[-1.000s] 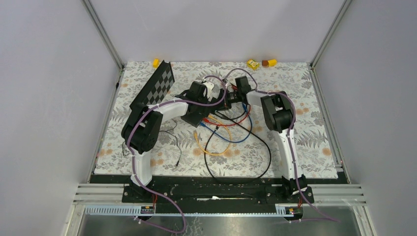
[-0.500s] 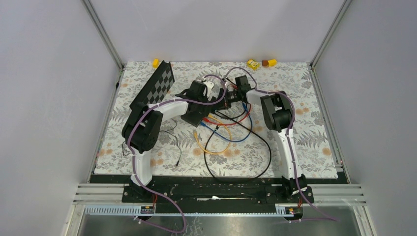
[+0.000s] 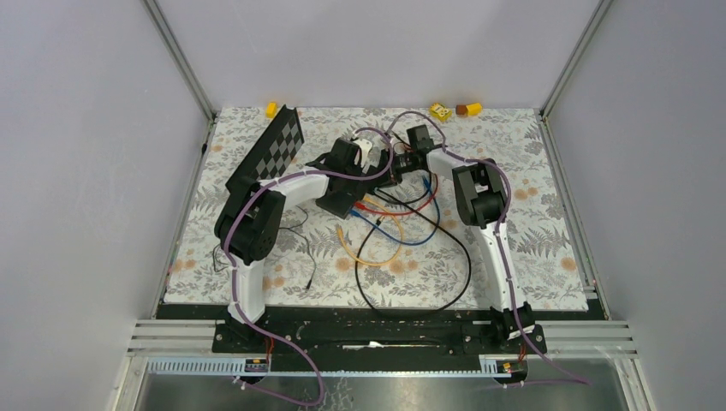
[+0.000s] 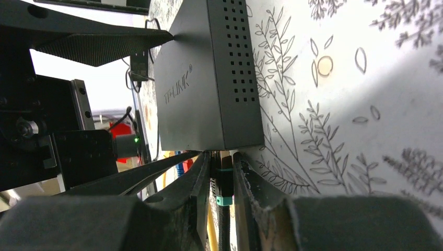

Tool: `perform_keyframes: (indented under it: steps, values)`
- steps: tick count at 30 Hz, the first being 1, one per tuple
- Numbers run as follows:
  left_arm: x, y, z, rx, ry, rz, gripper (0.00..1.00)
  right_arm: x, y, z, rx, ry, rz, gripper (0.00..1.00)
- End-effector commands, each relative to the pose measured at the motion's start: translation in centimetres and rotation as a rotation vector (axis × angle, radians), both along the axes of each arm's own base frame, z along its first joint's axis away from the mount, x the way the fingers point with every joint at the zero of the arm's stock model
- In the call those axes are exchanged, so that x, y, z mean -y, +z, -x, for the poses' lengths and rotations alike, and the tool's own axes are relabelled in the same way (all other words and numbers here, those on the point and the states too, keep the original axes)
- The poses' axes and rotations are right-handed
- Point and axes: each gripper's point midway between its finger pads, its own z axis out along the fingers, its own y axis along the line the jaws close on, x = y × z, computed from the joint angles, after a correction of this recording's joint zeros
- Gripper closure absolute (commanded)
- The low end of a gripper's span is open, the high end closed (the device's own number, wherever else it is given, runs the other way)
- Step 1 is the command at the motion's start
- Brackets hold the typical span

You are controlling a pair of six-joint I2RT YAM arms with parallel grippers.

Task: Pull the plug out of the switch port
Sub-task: Pull the connector from the switch port.

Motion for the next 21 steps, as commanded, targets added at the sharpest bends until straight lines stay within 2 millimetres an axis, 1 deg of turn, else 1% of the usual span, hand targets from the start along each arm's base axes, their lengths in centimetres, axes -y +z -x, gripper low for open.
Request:
perform_keyframes:
  steps: [1,4,8,9,11,13,16,21]
  values:
    - [-4.9,-3.8,0.8,-0.105,0.114,-0.116,0.06,3.4,-2.8,0.9,-0.078,0.067,0.092,1.00]
    - [-4.9,-3.8,0.8,-0.104,0.113,-0.116,0.05,2.9,-2.9,1.0,-0.086,0.038,0.066,1.00]
    - [-4.9,-3.9,0.6,-0.102,0.119,-0.120,0.03,2.0,-2.6,1.3,-0.114,-0.116,0.029,1.00]
    - [-4.9,-4.0,0.6,-0.103,0.120,-0.121,0.03,2.2,-2.8,1.6,-0.129,-0.158,0.035,1.00]
    - [-4.9,-4.1,0.6,-0.106,0.120,-0.125,0.03,2.5,-2.6,1.6,-0.128,-0.222,0.041,1.00]
    - [-5.0,-4.2,0.6,-0.108,0.123,-0.128,0.03,2.7,-2.3,1.7,-0.113,-0.248,0.049,1.00]
    - [-5.1,-4.1,0.4,-0.106,0.126,-0.125,0.03,3.0,-1.9,1.6,-0.089,-0.225,0.071,1.00]
    - [-5.1,-4.0,0.5,-0.105,0.120,-0.126,0.02,3.5,-1.7,1.1,-0.069,-0.043,0.108,1.00]
